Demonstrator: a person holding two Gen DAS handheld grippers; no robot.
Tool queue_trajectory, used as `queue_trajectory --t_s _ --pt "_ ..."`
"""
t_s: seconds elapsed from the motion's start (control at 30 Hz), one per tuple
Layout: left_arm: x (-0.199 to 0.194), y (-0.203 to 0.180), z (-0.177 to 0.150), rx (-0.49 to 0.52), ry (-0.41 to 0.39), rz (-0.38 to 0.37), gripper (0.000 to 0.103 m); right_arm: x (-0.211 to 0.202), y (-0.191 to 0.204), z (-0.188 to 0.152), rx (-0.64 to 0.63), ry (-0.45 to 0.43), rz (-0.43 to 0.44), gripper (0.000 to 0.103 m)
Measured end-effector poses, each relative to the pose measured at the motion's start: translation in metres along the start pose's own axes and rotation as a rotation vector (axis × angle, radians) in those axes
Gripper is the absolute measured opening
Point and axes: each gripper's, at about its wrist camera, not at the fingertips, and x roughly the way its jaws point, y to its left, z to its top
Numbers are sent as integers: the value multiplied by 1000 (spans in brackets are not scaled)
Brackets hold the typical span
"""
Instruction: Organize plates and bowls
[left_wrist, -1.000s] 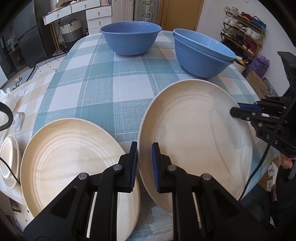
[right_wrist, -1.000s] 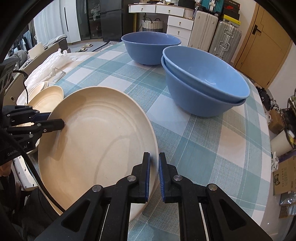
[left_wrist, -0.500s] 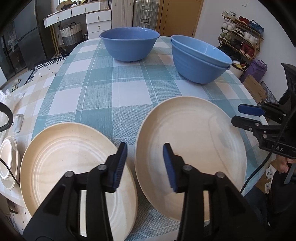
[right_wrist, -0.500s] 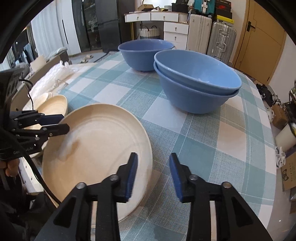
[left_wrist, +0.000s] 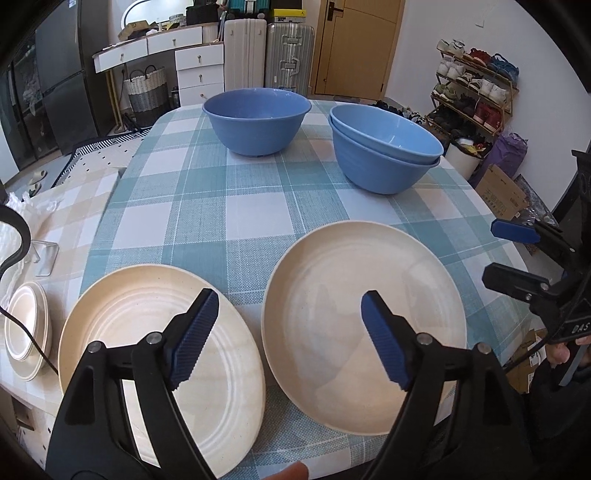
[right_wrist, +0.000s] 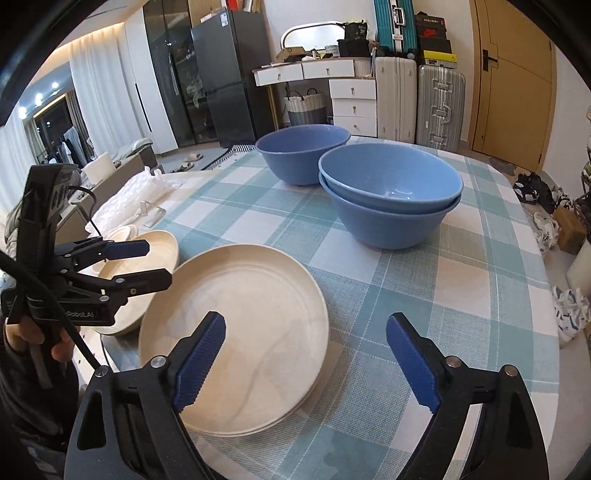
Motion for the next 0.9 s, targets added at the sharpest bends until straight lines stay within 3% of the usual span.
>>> queue_trajectory --t_s 0.4,0.43,0.5,0.9 --pt "-26 -9 -5 13 -39 -15 85 -24 7 -5 16 -55 41 97" --pt "-28 -9 -6 14 -40 -18 87 -25 7 -5 19 -57 42 97" --pt "-30 -11 -7 16 -46 -20 101 -27 7 -5 20 -61 47 97" --pt "-43 -10 -6 8 -73 -17 101 -29 15 -4 0 -66 59 98"
